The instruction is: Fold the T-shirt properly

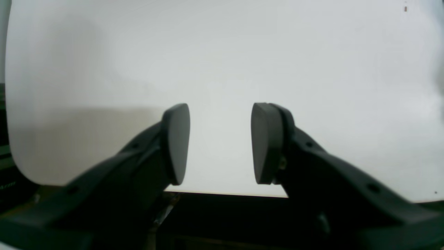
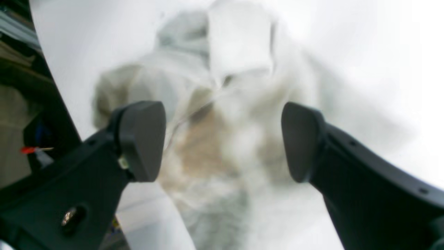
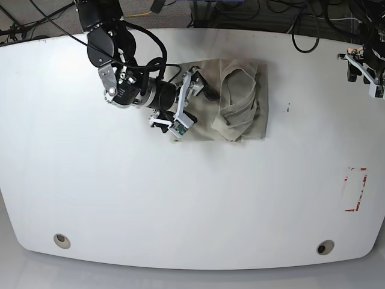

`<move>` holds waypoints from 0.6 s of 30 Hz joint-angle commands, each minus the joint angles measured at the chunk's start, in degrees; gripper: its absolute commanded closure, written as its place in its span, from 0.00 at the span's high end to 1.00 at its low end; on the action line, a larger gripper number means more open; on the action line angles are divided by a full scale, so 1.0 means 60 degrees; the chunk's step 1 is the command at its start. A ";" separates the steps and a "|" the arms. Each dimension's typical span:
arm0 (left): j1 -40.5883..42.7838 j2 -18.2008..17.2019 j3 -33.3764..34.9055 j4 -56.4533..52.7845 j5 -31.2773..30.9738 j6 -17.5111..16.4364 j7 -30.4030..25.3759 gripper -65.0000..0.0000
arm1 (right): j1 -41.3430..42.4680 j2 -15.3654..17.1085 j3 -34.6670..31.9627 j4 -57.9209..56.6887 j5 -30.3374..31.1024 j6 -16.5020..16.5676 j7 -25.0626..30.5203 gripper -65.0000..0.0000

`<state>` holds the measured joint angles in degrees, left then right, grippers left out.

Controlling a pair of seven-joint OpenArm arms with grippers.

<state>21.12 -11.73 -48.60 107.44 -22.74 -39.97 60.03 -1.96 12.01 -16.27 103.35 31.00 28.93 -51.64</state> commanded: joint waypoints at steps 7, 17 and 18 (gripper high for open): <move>-0.0012 -0.0148 -0.0098 0.0182 -0.0100 -0.0006 -0.0181 0.40 | 0.1095 -0.1335 -0.1032 -0.1306 0.0085 0.0021 0.0159 0.75; 0.0018 -0.0148 -0.0113 0.0182 -0.0100 -0.0006 -0.0181 0.40 | 0.2692 -0.3284 -0.1706 -0.2844 0.0085 0.0007 0.0599 0.75; 0.0018 -0.0148 -0.0113 0.0182 -0.0100 -0.0006 -0.0181 0.40 | 0.2780 -0.3284 -0.1808 -0.2815 0.0115 -0.0008 0.0701 0.75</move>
<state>21.12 -11.75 -48.80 107.44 -22.79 -39.97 59.99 12.82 -7.29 -26.72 85.38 30.39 28.49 -49.25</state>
